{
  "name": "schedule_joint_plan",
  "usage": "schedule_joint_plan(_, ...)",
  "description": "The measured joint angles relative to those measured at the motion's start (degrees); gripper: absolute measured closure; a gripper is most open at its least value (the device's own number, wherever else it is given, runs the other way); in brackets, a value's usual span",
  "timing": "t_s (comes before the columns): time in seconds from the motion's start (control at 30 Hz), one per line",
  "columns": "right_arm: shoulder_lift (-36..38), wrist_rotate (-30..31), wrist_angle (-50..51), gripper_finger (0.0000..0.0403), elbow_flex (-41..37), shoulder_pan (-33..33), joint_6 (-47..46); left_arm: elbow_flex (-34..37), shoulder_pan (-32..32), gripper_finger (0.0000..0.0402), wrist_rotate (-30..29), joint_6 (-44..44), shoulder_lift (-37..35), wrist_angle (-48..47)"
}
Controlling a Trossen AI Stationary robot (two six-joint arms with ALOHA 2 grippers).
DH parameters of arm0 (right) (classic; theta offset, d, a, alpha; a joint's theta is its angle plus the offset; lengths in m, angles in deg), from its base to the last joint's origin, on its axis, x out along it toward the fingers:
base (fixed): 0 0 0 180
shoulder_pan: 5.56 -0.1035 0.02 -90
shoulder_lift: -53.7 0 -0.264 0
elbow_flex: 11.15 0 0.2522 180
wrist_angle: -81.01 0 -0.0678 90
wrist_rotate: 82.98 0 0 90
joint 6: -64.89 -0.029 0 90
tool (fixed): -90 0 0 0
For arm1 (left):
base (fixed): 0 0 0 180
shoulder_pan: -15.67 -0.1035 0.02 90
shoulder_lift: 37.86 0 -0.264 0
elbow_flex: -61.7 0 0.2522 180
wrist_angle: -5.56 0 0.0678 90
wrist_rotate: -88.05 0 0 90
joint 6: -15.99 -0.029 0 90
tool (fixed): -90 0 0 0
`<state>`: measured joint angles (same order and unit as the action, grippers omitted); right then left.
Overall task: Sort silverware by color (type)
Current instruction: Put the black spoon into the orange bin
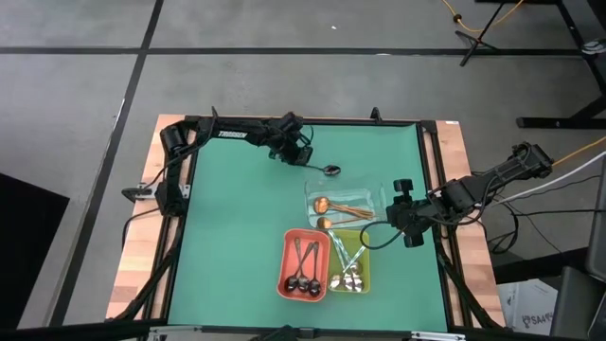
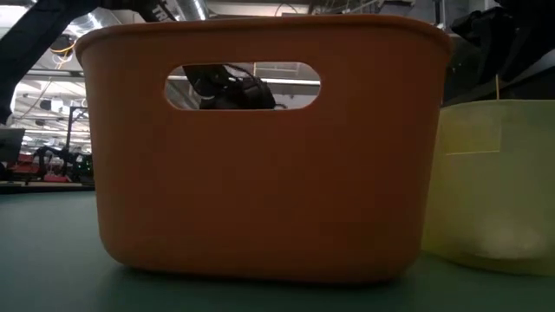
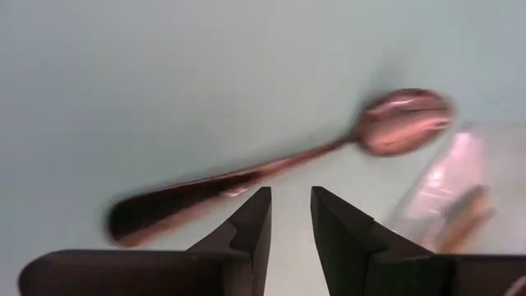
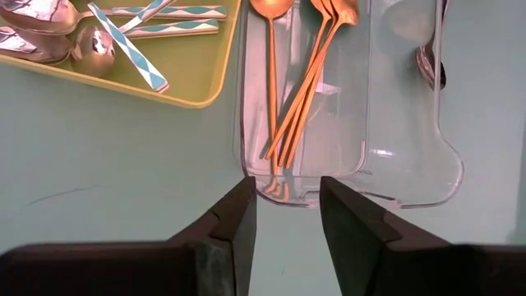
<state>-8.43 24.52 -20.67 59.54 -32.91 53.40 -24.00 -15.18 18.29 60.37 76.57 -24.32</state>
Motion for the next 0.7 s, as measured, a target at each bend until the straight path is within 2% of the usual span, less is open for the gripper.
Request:
schedule_joint_plan(0.17,0.00,0.00,-0.02,0.0278,0.00,-0.01,0.00,-0.06,0.12,0.0319,1.50,-2.59,-1.25,6.73)
schedule_joint_plan(0.3,0.00,0.00,-0.03,0.0278,0.00,0.00,0.00,0.00,0.56,0.0319,0.89,-12.54,-1.38,11.70)
schedule_joint_plan(0.57,0.00,0.04,-0.09,0.0278,0.00,0.00,-0.07,0.00,4.09,0.0319,-11.52,-36.58,-1.40,9.34)
schedule_joint_plan(0.7,0.00,0.02,-0.12,0.0278,0.00,0.00,-0.09,0.00,5.70,0.0319,-12.27,-47.77,-0.71,7.33)
